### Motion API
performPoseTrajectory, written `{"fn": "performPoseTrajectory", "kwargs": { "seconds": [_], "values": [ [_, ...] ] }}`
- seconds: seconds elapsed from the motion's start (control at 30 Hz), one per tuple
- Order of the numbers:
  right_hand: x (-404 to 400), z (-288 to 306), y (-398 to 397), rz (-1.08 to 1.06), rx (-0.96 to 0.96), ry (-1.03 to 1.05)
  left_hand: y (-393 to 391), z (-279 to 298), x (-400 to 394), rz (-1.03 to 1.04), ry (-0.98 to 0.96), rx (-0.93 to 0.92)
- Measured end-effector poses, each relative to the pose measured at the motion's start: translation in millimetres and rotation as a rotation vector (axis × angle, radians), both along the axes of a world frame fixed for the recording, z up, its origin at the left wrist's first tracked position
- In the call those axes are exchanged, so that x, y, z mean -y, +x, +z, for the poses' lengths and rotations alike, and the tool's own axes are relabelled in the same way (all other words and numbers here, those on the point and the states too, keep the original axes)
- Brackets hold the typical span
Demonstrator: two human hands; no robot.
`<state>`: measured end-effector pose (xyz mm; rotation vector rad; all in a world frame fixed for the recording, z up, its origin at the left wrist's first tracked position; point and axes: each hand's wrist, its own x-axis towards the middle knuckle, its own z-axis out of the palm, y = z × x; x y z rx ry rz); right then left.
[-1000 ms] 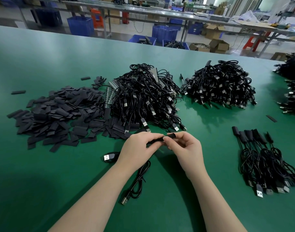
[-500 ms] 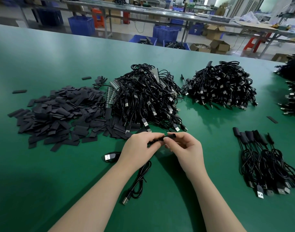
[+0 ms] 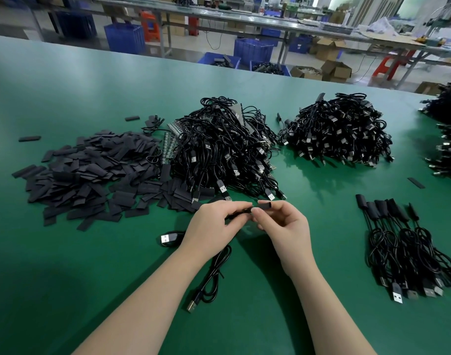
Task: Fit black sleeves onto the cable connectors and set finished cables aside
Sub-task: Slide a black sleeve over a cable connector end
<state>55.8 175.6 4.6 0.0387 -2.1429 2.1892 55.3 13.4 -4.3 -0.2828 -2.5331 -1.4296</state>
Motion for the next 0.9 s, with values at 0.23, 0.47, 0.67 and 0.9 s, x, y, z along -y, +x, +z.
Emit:
{"fn": "performPoseTrajectory", "kwargs": {
  "seconds": [0.23, 0.47, 0.67, 0.9],
  "values": [
    [0.4, 2.1, 0.6, -0.028, -0.031, 0.056, -0.3, -2.0, -1.4, 0.011, 0.04, -0.006],
    [-0.9, 3.3, 1.1, -0.001, -0.06, 0.033, 0.3, 0.4, -1.0, -0.001, 0.052, -0.034],
    [-2.1, 3.8, 0.2, -0.001, -0.066, 0.027, 0.7, 1.6, -1.3, -0.005, 0.051, -0.052],
    [-1.1, 2.3, 1.0, -0.028, -0.087, 0.07, -0.2, 1.6, -0.5, 0.004, 0.031, -0.045]
  ]
}}
